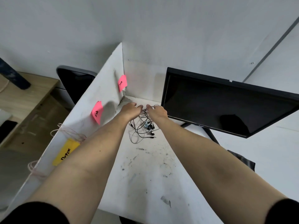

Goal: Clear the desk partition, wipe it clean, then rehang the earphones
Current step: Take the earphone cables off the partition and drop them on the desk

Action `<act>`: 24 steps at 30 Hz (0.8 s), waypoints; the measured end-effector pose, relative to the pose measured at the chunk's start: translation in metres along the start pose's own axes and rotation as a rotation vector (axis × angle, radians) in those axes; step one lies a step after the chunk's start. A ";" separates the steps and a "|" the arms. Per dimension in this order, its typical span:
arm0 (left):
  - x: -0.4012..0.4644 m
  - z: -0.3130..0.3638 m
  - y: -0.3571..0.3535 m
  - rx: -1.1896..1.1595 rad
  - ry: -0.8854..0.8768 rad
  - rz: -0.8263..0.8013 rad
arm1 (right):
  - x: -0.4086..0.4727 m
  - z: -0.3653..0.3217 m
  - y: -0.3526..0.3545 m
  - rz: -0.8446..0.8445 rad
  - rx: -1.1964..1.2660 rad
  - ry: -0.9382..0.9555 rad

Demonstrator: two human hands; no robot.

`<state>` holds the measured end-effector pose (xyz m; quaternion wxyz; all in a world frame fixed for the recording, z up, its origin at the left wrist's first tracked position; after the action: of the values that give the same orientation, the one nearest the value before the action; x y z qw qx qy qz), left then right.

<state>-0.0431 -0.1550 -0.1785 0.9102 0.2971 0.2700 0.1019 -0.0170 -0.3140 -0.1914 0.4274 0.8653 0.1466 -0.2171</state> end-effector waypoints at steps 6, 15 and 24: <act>-0.047 0.039 0.032 0.057 -0.086 0.060 | -0.037 -0.017 0.023 0.030 0.030 0.062; -0.142 0.084 0.099 0.071 -0.274 0.113 | -0.132 -0.054 0.031 0.149 0.031 0.168; -0.234 0.073 0.174 0.050 -0.426 0.166 | -0.231 -0.096 -0.006 0.156 0.146 0.303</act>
<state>-0.2026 -0.1313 0.0755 0.9275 0.3555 0.0489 0.1049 -0.1947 -0.2485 -0.0280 0.3518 0.9257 0.1254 -0.0603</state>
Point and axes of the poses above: each hand's wrist, its own x-axis towards the middle knuckle, its own y-axis out of the back of the hand, z = x × y, the point moved 8 cm from there along x, towards the middle knuckle, and after that the axes turned 13 degrees about -x, right-handed, at the moved point
